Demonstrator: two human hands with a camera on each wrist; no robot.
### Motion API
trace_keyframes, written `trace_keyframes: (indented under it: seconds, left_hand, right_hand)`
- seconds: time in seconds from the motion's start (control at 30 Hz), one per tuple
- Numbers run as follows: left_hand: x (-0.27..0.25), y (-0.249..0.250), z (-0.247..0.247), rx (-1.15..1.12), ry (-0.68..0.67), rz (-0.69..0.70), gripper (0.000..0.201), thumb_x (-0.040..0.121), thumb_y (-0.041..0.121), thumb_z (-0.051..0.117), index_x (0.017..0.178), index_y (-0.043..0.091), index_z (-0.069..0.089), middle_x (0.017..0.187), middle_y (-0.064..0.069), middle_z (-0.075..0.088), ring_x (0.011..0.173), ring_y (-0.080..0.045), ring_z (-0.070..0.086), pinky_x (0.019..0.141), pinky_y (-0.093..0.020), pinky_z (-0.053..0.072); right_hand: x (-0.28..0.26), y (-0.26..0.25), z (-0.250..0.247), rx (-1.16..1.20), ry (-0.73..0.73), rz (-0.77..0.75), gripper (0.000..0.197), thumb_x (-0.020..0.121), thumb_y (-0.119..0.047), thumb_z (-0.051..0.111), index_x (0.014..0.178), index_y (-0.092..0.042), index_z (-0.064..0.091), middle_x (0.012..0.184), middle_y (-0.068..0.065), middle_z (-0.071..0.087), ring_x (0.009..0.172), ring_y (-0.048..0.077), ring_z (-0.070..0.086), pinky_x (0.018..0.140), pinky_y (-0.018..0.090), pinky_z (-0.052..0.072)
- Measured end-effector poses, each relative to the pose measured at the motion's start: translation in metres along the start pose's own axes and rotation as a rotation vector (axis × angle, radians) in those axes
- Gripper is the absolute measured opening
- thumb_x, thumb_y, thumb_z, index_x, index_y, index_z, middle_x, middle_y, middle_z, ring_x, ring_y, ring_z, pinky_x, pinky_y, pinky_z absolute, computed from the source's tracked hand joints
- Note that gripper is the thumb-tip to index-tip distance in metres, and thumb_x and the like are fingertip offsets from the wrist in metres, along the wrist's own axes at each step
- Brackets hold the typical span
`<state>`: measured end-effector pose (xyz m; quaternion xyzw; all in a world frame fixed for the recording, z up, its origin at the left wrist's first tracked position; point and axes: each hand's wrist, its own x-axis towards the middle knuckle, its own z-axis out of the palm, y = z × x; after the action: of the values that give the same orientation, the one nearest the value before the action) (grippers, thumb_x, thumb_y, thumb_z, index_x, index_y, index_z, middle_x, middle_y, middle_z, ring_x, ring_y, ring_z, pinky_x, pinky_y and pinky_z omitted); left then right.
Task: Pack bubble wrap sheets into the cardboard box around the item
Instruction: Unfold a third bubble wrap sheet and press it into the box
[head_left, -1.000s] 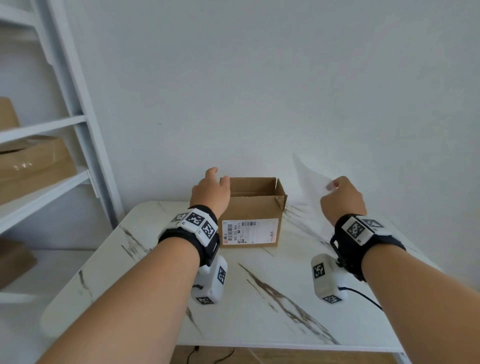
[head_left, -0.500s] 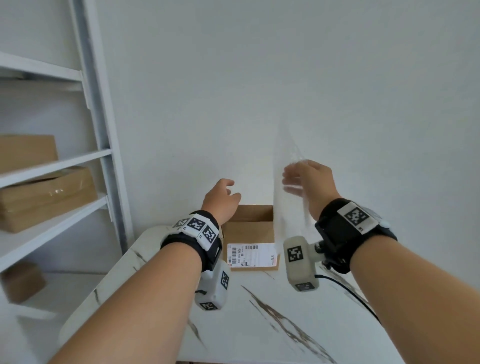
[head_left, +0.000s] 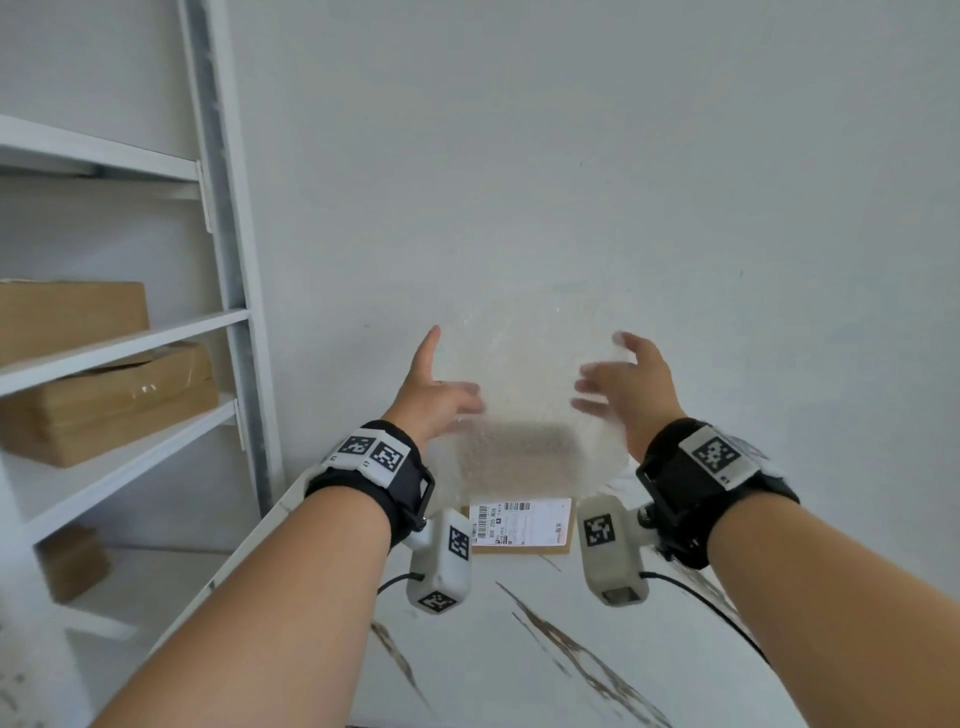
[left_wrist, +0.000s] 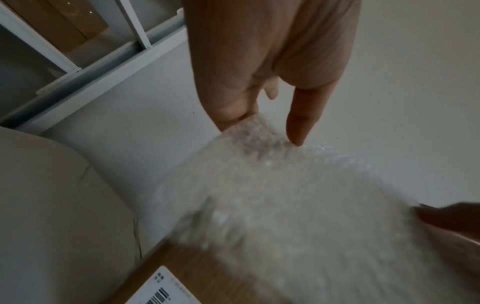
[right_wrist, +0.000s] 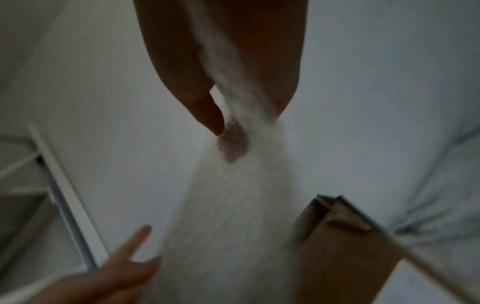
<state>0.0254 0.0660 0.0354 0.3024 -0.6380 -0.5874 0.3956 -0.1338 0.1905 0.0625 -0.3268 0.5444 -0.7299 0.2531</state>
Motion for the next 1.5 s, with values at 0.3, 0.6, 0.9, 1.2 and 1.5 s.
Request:
trace_keyframes:
  seconds: [0.3, 0.6, 0.9, 1.2, 1.5]
  left_hand:
    - [0.004, -0.011, -0.015, 0.309, 0.005, 0.032, 0.059, 0.069, -0.016, 0.073, 0.122, 0.01, 0.066, 0.081, 0.001, 0.055, 0.096, -0.022, 0.062, 0.096, -0.029, 0.051]
    - [0.006, -0.007, -0.02, 0.851, 0.025, 0.122, 0.039, 0.066, 0.024, 0.086, 0.1, 0.019, 0.069, 0.114, 0.001, 0.052, 0.113, -0.018, 0.052, 0.091, -0.028, 0.044]
    - [0.002, 0.011, 0.004, 0.527, -0.087, 0.185, 0.007, 0.081, 0.018, 0.074, 0.077, 0.017, 0.068, 0.073, 0.002, 0.064, 0.067, -0.014, 0.059, 0.063, -0.022, 0.047]
    - [0.009, -0.001, -0.008, -0.083, -0.122, -0.02, 0.123, 0.028, 0.041, 0.097, 0.136, 0.004, 0.05, 0.133, -0.011, 0.06, 0.131, -0.029, 0.05, 0.112, -0.056, 0.029]
    - [-0.003, -0.006, -0.012, 0.026, -0.215, -0.122, 0.015, 0.092, 0.005, 0.048, 0.092, 0.012, 0.061, 0.064, -0.001, 0.059, 0.047, -0.009, 0.059, 0.045, -0.019, 0.049]
  right_hand:
    - [0.009, 0.026, -0.022, -0.705, -0.296, 0.026, 0.064, 0.075, 0.014, 0.067, 0.131, -0.015, 0.057, 0.077, -0.002, 0.059, 0.074, 0.012, 0.058, 0.081, 0.026, 0.05]
    - [0.018, 0.019, -0.018, -0.754, -0.095, -0.213, 0.014, 0.074, -0.013, 0.077, 0.085, -0.009, 0.07, 0.067, 0.0, 0.055, 0.063, 0.016, 0.049, 0.057, 0.022, 0.037]
    - [0.016, 0.004, 0.004, -0.496, -0.089, -0.221, 0.064, 0.073, -0.023, 0.081, 0.13, -0.013, 0.054, 0.116, -0.001, 0.058, 0.107, 0.015, 0.055, 0.09, 0.03, 0.044]
    - [0.007, 0.02, -0.006, -0.202, -0.442, 0.212, 0.039, 0.085, -0.024, 0.069, 0.118, -0.005, 0.06, 0.105, 0.005, 0.069, 0.095, 0.021, 0.065, 0.082, 0.031, 0.052]
    - [0.009, 0.031, -0.01, -0.071, -0.427, 0.231, 0.03, 0.098, -0.005, 0.046, 0.112, -0.019, 0.068, 0.099, 0.007, 0.07, 0.084, 0.02, 0.065, 0.072, 0.028, 0.056]
